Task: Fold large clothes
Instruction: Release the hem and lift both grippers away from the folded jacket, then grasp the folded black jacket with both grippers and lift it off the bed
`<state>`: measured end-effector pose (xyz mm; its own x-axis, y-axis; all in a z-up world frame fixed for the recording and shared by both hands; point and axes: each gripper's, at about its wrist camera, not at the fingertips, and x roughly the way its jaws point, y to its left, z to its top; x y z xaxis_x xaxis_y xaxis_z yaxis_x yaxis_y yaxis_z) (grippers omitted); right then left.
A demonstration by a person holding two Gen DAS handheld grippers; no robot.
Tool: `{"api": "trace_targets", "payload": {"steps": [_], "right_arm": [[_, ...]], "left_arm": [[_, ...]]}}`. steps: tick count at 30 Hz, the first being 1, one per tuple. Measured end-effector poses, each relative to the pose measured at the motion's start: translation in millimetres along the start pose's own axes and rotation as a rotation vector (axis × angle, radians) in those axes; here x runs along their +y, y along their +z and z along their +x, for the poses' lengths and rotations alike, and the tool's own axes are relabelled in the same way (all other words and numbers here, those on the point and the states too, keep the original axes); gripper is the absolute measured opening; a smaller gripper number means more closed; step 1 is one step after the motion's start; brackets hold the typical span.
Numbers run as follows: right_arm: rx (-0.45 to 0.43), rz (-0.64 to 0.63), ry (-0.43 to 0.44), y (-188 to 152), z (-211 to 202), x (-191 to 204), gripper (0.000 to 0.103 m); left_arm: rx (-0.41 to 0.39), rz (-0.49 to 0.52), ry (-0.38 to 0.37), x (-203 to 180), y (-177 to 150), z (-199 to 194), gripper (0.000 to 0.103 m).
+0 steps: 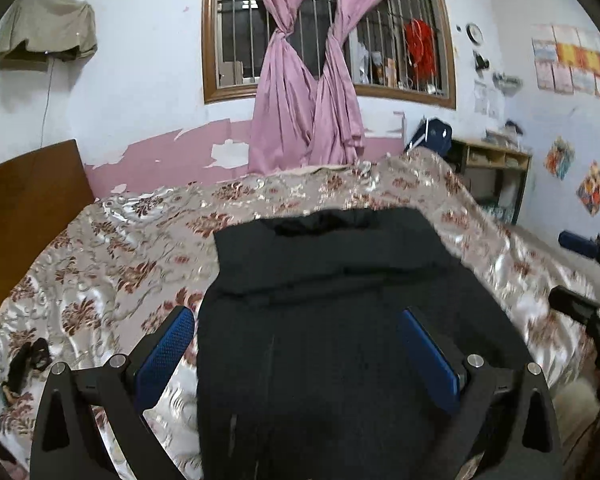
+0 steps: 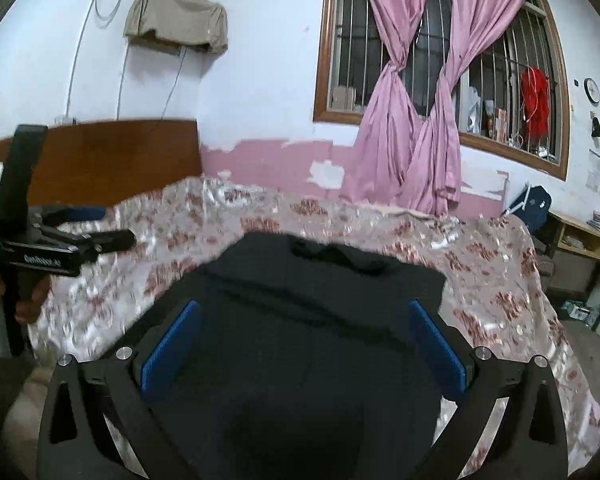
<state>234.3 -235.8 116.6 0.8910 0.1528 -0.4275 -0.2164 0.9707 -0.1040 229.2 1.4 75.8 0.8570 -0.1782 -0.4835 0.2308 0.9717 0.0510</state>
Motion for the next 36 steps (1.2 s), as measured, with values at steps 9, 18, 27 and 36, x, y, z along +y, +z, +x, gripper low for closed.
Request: {"api": "trace_targets", "payload": {"steps": [9, 18, 27, 36], "right_arm": [[0.18, -0.129, -0.062, -78.2, -18.3, 7.0, 0.101], [0.448, -0.239, -0.057, -132.8, 0.9, 22.6, 0.101], [0.617, -0.526, -0.072, -179.0, 31.2, 64.6, 0.101], [0.566, -0.74, -0.331, -213.8, 51.9, 81.0, 0.101]], "left_arm": [[0.176, 0.128, 0.022, -18.3, -103.0, 4.4, 0.103], [0.394, 0.158, 0.019, -25.6, -163.2, 24.9, 0.103], [0.542, 0.209, 0.043, -42.0, -195.9, 43.2, 0.103], [0.612, 0.185, 0.112, -37.1, -207.3, 50.4, 0.103]]}}
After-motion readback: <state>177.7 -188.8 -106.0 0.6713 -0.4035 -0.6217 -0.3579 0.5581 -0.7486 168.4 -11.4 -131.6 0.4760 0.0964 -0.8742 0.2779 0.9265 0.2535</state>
